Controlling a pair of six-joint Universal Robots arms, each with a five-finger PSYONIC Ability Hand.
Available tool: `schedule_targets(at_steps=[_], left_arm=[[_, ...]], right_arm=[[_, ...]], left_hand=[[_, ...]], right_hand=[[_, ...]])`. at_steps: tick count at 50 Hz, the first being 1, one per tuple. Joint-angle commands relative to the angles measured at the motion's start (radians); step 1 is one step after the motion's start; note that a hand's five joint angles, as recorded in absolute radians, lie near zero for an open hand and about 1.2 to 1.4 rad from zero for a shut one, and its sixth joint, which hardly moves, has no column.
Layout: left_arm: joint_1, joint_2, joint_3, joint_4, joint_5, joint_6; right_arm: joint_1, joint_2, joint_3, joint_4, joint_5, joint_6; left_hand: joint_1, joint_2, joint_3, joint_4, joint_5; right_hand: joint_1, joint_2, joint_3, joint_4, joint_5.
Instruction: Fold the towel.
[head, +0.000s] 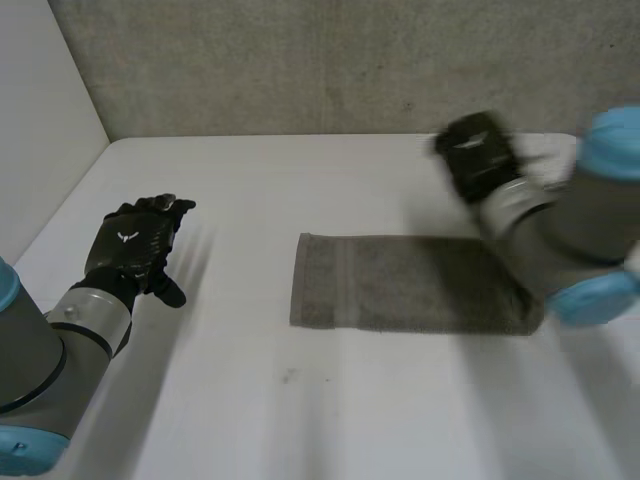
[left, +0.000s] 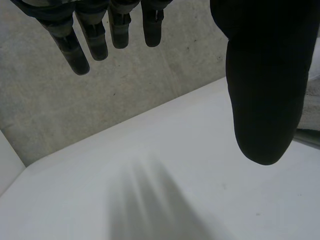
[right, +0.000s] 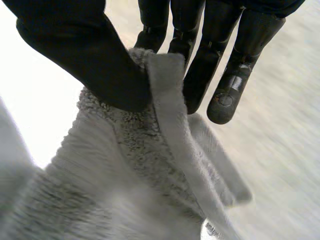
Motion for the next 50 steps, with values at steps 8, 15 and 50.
schedule_targets(at_steps=[8,15,50], left_arm=[[0.002,-0.003,-0.005,0.001,-0.001,0.000],[0.000,-0.003,-0.019,0.020,0.002,0.000],[-0.014,-0.005,-0.035,0.024,0.001,0.000]], right_arm=[[0.374,0.274,-0.008,0.004,0.009,-0.008],[0.360,0.167,0.030,0.014,0.050,0.029],[-0.255,-0.097,0.546,-0.238,-0.043,0.199]], left_hand=[[-0.001,0.010,0.007,0.006,-0.029],[-0.001,0.010,0.007,0.006,-0.029],[-0.001,0.010,0.007,0.006,-0.029]], right_hand=[[0.007,0.181,0.181,0.179,0.187],[-1.214,-1.040,-1.040,-1.043,-1.035],[0.007,0.181,0.181,0.179,0.187]])
